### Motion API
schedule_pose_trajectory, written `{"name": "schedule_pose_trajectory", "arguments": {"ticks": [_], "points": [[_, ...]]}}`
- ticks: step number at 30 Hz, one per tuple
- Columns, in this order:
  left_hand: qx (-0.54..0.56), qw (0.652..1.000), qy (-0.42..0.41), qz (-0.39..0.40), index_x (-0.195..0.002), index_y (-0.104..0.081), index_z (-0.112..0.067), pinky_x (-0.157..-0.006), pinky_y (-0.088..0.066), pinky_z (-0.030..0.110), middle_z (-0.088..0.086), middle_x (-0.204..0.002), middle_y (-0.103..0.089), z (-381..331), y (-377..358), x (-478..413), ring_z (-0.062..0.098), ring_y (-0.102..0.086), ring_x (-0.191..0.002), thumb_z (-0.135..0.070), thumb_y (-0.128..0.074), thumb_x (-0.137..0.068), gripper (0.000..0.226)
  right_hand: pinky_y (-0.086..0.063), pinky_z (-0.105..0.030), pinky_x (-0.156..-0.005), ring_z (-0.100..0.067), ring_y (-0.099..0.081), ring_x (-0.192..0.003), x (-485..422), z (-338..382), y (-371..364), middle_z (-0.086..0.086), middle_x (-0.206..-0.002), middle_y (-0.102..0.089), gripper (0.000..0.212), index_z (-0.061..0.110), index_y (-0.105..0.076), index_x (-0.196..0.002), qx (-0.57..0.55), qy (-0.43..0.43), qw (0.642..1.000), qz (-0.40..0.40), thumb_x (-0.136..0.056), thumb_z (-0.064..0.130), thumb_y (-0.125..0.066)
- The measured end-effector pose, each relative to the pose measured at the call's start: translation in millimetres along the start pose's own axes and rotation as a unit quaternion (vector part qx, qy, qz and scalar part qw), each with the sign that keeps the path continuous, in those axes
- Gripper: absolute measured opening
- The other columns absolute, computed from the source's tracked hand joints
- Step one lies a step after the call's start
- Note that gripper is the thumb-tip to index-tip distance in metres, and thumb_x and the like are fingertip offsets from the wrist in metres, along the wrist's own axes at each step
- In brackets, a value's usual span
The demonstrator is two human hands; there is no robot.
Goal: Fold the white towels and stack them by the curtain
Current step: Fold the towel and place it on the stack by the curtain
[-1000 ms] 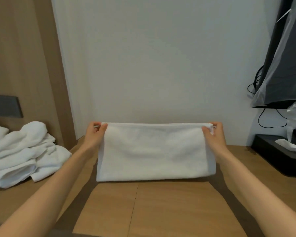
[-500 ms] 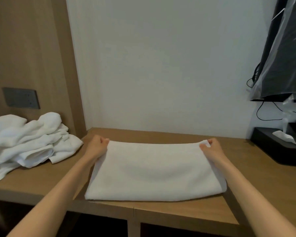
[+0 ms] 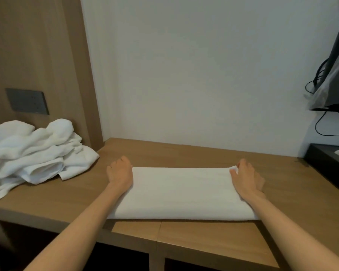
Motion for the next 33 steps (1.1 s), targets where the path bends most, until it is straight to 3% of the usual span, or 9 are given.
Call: {"name": "schedule_pose_trajectory", "arguments": {"ticks": [3,5,8,12,14,18,22,27,33], "points": [[-0.021,0.999,-0.034,-0.007,-0.116,-0.043,-0.007,-0.091,-0.036,0.034,0.010,-0.121,-0.054,-8.9,11.5,6.6,0.027,-0.051,-0.114,-0.013,-0.043,-0.097,0.019,-0.042,-0.037,-0.086,-0.029,-0.042,-0.118,1.2,19.9,7.5,-0.011,-0.129,-0.045,0.027,0.006,-0.046,-0.121,0.037,0.049,0.998,-0.003,-0.094,0.009,-0.044],[-0.020,0.997,-0.079,-0.002,-0.118,-0.044,-0.008,-0.093,-0.035,0.034,0.009,-0.124,-0.052,-23.0,21.0,14.8,0.026,-0.050,-0.115,-0.016,-0.043,-0.097,0.022,-0.035,-0.035,-0.098,-0.028,-0.037,-0.126,8.9,41.0,8.2,-0.010,-0.137,-0.043,0.033,0.005,-0.047,-0.126,-0.009,0.105,0.994,0.033,-0.093,0.007,-0.043],[0.010,0.985,-0.171,0.023,-0.138,-0.036,-0.009,-0.102,-0.029,0.035,0.010,-0.141,-0.044,-58.9,30.4,35.4,0.025,-0.041,-0.130,-0.013,-0.040,-0.098,0.041,-0.022,-0.034,-0.113,-0.025,-0.026,-0.140,35.9,80.4,3.1,-0.010,-0.152,-0.031,0.043,0.005,-0.038,-0.142,-0.068,0.177,0.972,0.140,-0.100,0.016,-0.038],[0.089,0.964,-0.207,0.141,-0.152,-0.013,-0.013,-0.117,-0.012,0.043,0.005,-0.157,-0.022,-96.8,20.1,75.6,0.021,-0.016,-0.145,-0.016,-0.041,-0.098,0.061,-0.007,-0.048,-0.117,-0.028,-0.006,-0.147,74.9,114.5,-16.7,-0.004,-0.160,-0.008,0.055,0.013,-0.014,-0.152,0.009,0.225,0.930,0.290,-0.100,0.022,-0.032],[0.075,0.960,-0.209,0.169,-0.152,-0.013,-0.014,-0.118,-0.007,0.043,0.002,-0.159,-0.016,-98.0,5.4,89.3,0.020,-0.010,-0.147,-0.023,-0.038,-0.100,0.059,0.000,-0.049,-0.117,-0.028,0.002,-0.147,86.8,113.3,-23.3,-0.002,-0.161,0.000,0.057,0.019,-0.005,-0.153,0.027,0.224,0.932,0.284,-0.102,0.030,-0.027],[0.073,0.969,-0.179,0.154,-0.153,-0.010,-0.026,-0.117,0.003,0.044,-0.003,-0.161,-0.003,-78.3,-8.7,92.8,0.018,0.000,-0.148,-0.045,-0.015,-0.102,0.054,0.007,-0.045,-0.117,-0.024,0.008,-0.147,94.3,100.7,-26.9,0.002,-0.161,0.007,0.051,0.032,-0.002,-0.152,0.024,0.195,0.949,0.247,-0.102,0.043,-0.010],[0.058,0.973,-0.140,0.172,-0.151,-0.008,-0.036,-0.116,0.007,0.047,-0.004,-0.161,0.002,-53.6,-9.7,86.4,0.020,0.005,-0.147,-0.065,-0.013,-0.093,0.065,0.011,-0.050,-0.114,-0.025,0.012,-0.147,90.2,87.0,-23.9,0.004,-0.160,0.010,0.059,0.039,0.000,-0.151,0.033,0.180,0.947,0.263,-0.096,0.060,-0.009],[0.048,0.976,-0.117,0.175,-0.153,-0.006,-0.031,-0.117,0.003,0.041,0.002,-0.161,0.005,-16.8,-3.6,78.9,0.022,0.005,-0.148,-0.068,-0.013,-0.092,0.072,0.013,-0.051,-0.113,-0.026,0.013,-0.147,75.8,48.6,-10.5,0.002,-0.160,0.013,0.074,0.038,0.002,-0.151,0.053,0.140,0.953,0.265,-0.087,0.075,-0.008],[0.052,0.978,-0.088,0.181,-0.153,-0.002,-0.018,-0.118,-0.005,0.042,0.002,-0.161,0.005,13.2,2.3,70.3,0.022,0.005,-0.148,-0.064,-0.013,-0.094,0.075,0.012,-0.049,-0.115,-0.027,0.011,-0.147,59.6,8.7,0.7,-0.004,-0.160,0.012,0.070,0.034,0.002,-0.152,0.066,0.122,0.960,0.245,-0.091,0.068,-0.007]]}}
Point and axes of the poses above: each hand's wrist, its own x-axis away from the middle knuckle, its own y-axis out of the back of the hand, z = x × y, the point moved 2 cm from there along -x, towards the middle knuckle
